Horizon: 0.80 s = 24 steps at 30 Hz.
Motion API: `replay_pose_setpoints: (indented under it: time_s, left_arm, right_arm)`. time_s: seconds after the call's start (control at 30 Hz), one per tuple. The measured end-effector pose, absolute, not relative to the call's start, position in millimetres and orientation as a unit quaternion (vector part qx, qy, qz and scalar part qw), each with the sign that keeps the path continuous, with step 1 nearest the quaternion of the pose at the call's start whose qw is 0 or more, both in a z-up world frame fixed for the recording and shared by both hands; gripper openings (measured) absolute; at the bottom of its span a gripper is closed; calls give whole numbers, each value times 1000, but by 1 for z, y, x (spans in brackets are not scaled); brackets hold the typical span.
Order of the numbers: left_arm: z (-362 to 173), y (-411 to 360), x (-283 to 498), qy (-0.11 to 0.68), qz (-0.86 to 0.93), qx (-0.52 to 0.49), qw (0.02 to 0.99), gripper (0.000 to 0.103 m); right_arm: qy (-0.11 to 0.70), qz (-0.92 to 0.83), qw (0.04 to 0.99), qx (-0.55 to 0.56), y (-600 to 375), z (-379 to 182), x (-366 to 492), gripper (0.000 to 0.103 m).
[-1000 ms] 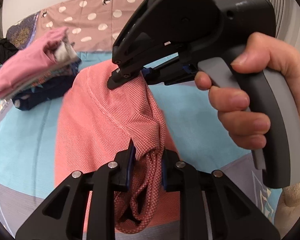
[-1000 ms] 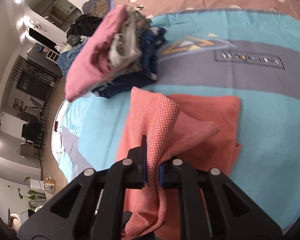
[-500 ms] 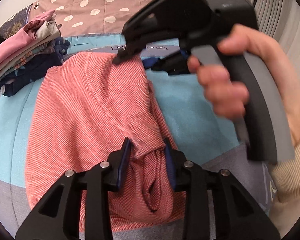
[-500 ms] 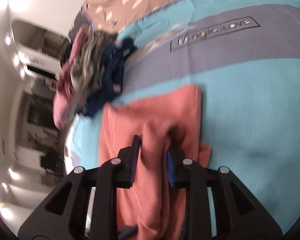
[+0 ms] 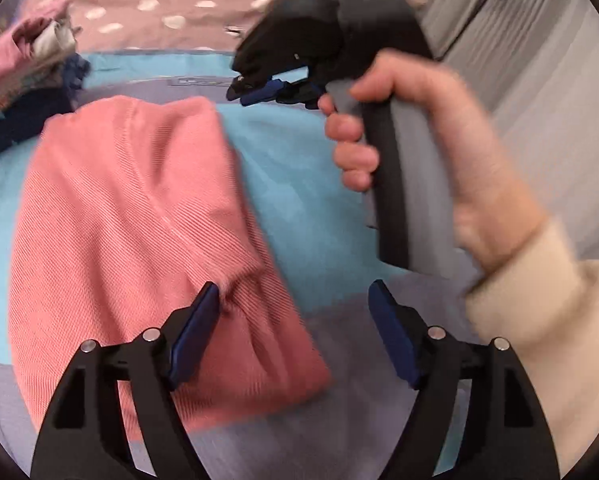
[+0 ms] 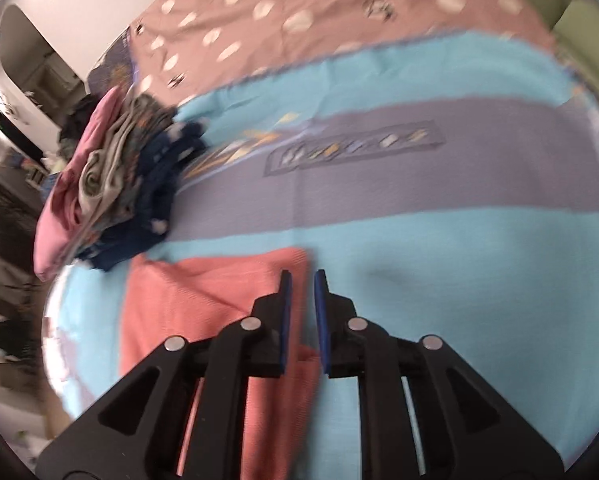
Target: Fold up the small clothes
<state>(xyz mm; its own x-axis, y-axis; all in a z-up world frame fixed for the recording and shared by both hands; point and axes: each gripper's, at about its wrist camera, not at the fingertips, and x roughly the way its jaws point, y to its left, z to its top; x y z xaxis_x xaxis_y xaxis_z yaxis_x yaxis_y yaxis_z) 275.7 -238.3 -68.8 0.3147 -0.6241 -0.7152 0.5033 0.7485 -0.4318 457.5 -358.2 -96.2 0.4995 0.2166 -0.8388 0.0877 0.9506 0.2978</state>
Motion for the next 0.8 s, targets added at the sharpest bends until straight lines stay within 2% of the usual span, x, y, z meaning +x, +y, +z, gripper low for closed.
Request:
replay_pose_setpoints:
  time_s: [0.03,0.13,0.27,0.4,0.5,0.63,0.7,0.73,0.77,0.8]
  left_arm:
    - [-63,-229,274,465,-361,-70,805,78]
    - [-46,-180,276,439,-385,-124,802,88]
    - [-67,-111,301,471,-429,-249,730,89]
    - [-97,-61,319,494,-408,-339,689,89]
    - [-115,-49,325,509,-404,-369,665,89]
    - [-120,-58,324,523,-402,-347,667,89]
    - [-116,-63,325,522,-401,-327,678,89]
    - [-115,-64,326,522,-400,-320,682,89]
    - [-115,-64,330,522,-400,-316,684,89]
    - [-115,-64,333,522,-400,-316,684,89]
  right_arm:
    - [487,31,860,148,-362,-88,451,13]
    - [457,64,875,147,-358,-66,422,13]
    - [446,138,878,106,-318,-63,367,13]
    - [448,153,878,70,-286,-86,314,13]
    - [454,159,873,79,-276,-108,288,13]
    - [456,123,881,35,-268,-124,260,13]
    - [459,109,881,44,-276,-125,252,18]
    - [460,107,879,59,-282,-123,250,28]
    - [460,108,878,76,-288,-121,251,44]
    - [454,115,877,103,-299,-114,251,50]
